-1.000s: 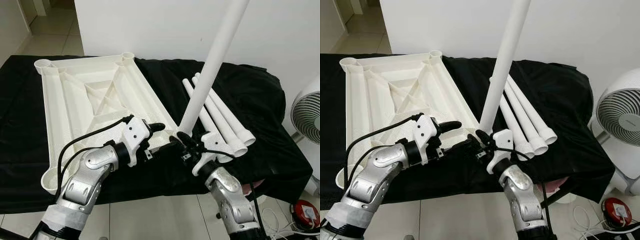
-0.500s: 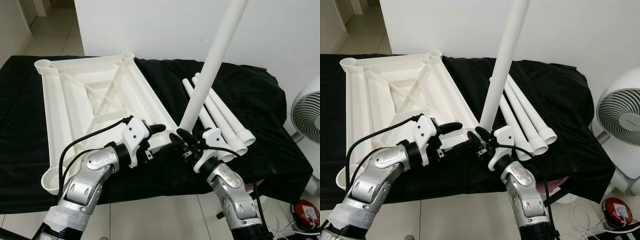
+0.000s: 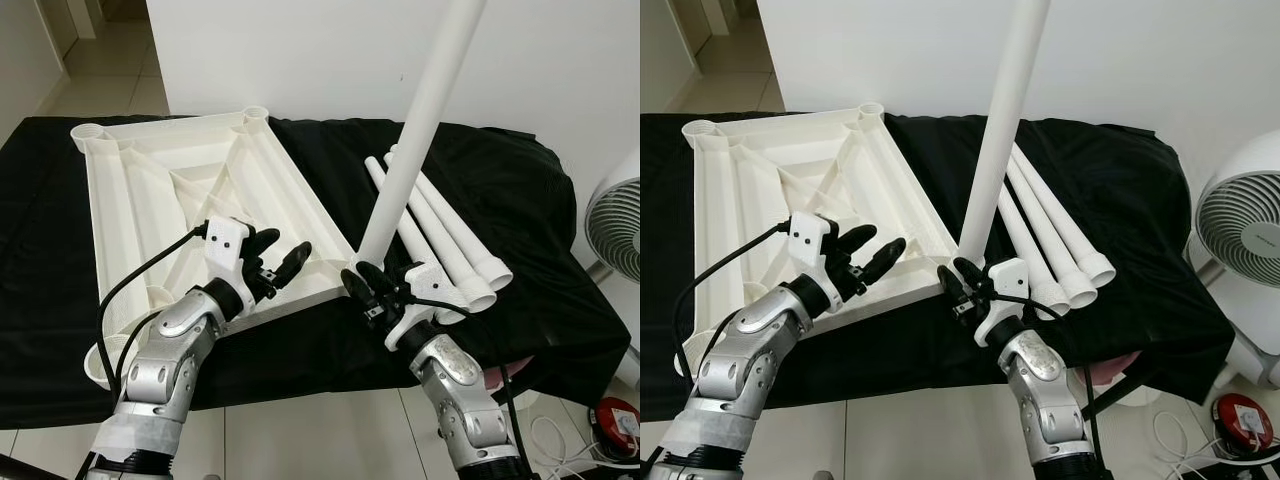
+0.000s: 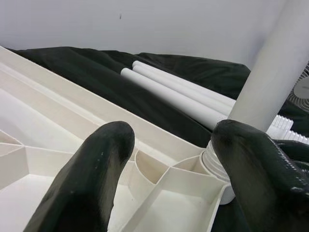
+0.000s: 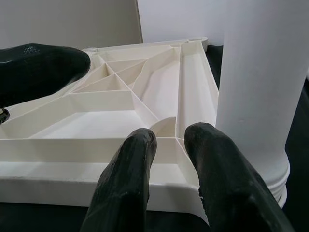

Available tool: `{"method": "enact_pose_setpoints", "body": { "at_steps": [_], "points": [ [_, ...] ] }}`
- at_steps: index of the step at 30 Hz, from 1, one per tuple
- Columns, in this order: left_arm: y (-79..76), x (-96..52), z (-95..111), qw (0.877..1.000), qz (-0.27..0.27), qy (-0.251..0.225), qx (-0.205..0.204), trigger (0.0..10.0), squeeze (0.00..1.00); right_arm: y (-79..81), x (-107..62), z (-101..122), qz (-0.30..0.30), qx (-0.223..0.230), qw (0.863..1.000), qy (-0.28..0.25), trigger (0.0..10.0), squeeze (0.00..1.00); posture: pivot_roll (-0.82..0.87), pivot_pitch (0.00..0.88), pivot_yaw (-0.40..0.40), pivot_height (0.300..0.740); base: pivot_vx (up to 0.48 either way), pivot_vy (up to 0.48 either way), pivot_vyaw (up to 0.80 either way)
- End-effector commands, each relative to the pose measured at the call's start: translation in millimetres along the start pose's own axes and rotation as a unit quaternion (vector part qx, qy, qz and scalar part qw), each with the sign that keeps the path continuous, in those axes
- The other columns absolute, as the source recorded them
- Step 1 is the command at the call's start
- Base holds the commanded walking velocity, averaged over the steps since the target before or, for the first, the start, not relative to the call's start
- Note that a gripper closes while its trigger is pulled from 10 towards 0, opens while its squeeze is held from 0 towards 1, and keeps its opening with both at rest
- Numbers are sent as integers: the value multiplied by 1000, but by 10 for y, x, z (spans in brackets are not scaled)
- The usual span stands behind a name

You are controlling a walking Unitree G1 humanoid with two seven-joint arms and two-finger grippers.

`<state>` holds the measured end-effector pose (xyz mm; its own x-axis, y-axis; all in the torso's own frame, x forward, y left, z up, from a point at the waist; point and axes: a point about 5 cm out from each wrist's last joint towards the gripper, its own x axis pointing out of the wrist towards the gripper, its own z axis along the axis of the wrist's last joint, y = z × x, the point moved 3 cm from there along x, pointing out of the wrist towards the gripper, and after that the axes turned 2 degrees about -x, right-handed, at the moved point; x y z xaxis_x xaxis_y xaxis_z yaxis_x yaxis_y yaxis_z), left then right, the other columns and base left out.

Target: Building children table

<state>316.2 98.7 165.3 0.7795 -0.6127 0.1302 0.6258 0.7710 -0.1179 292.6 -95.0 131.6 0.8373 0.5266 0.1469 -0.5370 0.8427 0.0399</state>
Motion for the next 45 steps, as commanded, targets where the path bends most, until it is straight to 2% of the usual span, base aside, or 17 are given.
{"method": "enact_pose_setpoints", "body": {
  "at_steps": [1, 7, 10, 14, 17, 20, 23, 25, 27, 28, 33, 36, 40, 41, 42, 44, 45],
  "points": [
    [3, 20, -35, 1000, 1, 6, -11, 10000, 0, -14, -8, -35, -5, 1, 1000, 4, 10000, 0, -71, 0, -29, 740, 0, 0, 0],
    [89, 25, -37, 999, 35, 7, -16, 10000, 0, -14, 42, -21, -8, -2, 1000, -2, 10000, 0, -66, 0, -32, 740, 0, 0, 0],
    [163, 11, -21, 996, 81, -10, -28, 10000, 0, -4, 67, -20, -8, -1, 1000, -4, 10000, 0, -63, 0, -33, 740, 0, 0, 0],
    [216, -1, -32, 993, 115, -15, -32, 10000, 0, 2, 79, -17, -8, -1, 1000, -5, 10000, 0, -59, 0, -36, 740, 0, 0, 0],
    [420, -53, -63, 980, 190, -17, -49, 10000, 0, 8, 99, -10, -9, -1, 1000, -8, 10000, 0, -56, 0, -38, 740, 0, 0, 0],
    [613, -132, -50, 966, 252, -22, -48, 10000, 0, 7, 115, -8, -10, 0, 1000, -9, 10000, 0, -56, 0, -38, 740, 0, 0, 0],
    [660, -151, -49, 962, 267, -22, -52, 10000, 0, 4, 120, -5, -10, 0, 1000, -10, 10000, 0, -55, 0, -39, 740, 0, 0, 0],
    [789, -211, -39, 949, 313, -18, -37, 10000, 0, -2, 137, 3, -13, -1, 1000, -12, 10000, 0, -54, 0, -38, 740, 0, 0, 0],
    [789, -211, -39, 949, 313, -18, -37, 10000, 0, -2, 137, 3, -13, -1, 1000, -12, 10000, 0, -54, 0, -38, 740, 0, 0, 0],
    [839, -238, -35, 943, 331, -18, -30, 10000, 0, -3, 145, 7, -14, 0, 1000, -14, 10000, 0, -54, 0, -38, 740, 0, 0, 0],
    [1066, -416, -29, 898, 440, -20, -15, 10000, 0, -6, 181, 16, -20, -1, 1000, -20, 10000, 0, -55, 0, -35, 740, 0, 0, 0],
    [1086, -432, -17, 892, 451, -25, -15, 10000, 0, -6, 184, 17, -21, -1, 1000, -21, 10000, 0, -55, 0, -35, 740, 0, 0, 0],
    [1164, -554, 34, 859, 509, -41, -7, 10000, 0, 3, 197, 20, -24, 0, 999, -23, 10000, 0, -56, 0, -32, 740, 0, 0, 0],
    [1175, -578, 39, 853, 519, -45, -7, 10000, 0, 4, 198, 21, -25, 0, 999, -24, 10000, 0, -55, 0, -32, 740, 0, 0, 0],
    [1175, -578, 39, 853, 519, -45, -7, 10000, 0, 4, 198, 21, -25, 0, 999, -24, 10000, 0, -55, 0, -32, 740, 0, 0, 0],
    [1192, -653, 41, 833, 551, -48, -4, 10000, 0, 13, 199, 26, -15, -6, 1000, -23, 10000, 0, -55, 0, -31, 740, 0, 0, 0],
    [1192, -653, 41, 833, 551, -48, -4, 10000, 0, 13, 199, 26, -15, -6, 1000, -23, 10000, 0, -55, 0, -31, 740, 0, 0, 0]
  ]
}}
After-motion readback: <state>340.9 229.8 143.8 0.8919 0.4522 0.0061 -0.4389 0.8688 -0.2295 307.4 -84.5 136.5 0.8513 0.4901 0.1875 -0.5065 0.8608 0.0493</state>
